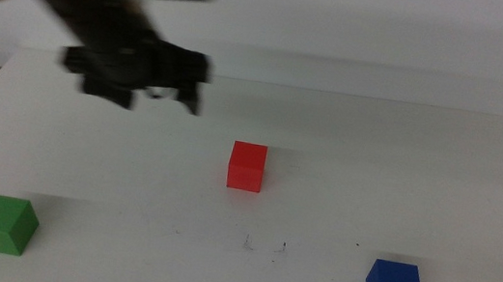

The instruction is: Stack red cubes first, then green, then blue cubes in a specific spot.

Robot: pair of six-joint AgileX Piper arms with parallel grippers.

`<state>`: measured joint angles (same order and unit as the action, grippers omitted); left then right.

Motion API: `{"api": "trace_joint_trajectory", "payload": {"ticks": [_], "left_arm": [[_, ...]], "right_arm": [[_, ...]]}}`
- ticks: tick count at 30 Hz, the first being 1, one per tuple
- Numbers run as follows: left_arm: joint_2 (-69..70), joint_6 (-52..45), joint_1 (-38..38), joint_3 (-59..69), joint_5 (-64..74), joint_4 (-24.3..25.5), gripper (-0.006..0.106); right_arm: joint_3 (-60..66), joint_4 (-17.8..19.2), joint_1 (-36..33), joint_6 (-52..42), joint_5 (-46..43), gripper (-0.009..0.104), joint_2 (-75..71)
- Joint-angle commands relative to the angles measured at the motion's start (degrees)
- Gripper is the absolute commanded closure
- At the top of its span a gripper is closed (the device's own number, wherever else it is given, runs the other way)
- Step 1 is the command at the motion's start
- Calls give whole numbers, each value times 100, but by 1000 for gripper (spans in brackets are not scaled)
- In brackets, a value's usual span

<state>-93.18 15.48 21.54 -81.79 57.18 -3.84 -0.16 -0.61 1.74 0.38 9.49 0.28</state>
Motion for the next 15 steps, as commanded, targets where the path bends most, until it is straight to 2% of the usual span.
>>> {"api": "trace_joint_trajectory", "payload": {"ticks": [1,8,15], "left_arm": [[-481,157,277,-529,315,59,7],[-1790,478,810,-1760,538,101,7],[-2760,895,891,-2605,755,-3,7]], "right_arm": [[16,61,-14,-38,-44,2,-28],[16,61,-14,-38,-44,2,-28],[16,61,-14,-38,-44,2,-28]]}}
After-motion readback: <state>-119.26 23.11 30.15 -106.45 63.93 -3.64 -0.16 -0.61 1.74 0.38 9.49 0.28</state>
